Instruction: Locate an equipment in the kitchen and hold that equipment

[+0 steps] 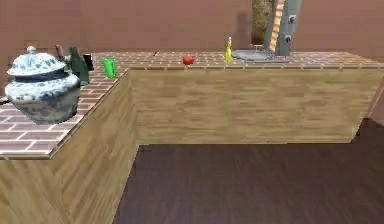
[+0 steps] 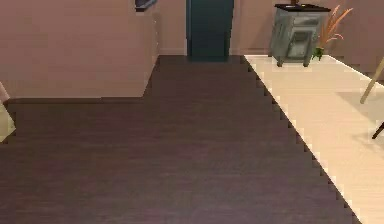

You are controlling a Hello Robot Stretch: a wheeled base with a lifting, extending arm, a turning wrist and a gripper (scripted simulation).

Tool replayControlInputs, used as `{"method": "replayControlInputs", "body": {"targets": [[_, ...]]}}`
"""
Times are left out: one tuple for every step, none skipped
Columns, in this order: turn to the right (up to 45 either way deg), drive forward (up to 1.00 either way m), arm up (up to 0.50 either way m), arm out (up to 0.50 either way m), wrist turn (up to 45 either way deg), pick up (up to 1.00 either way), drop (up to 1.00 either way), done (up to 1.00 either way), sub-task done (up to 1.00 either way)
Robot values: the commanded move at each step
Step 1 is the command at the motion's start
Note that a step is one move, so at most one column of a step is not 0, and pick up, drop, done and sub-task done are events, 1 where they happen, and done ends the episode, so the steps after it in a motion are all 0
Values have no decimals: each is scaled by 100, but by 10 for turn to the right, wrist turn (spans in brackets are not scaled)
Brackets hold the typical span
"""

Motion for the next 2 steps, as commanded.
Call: {"method": "replayControlInputs", "body": {"targets": [[0, 100, 0, 0, 0, 0, 0, 0, 0], [-30, 0, 0, 0, 0, 0, 0, 0, 0]]}}
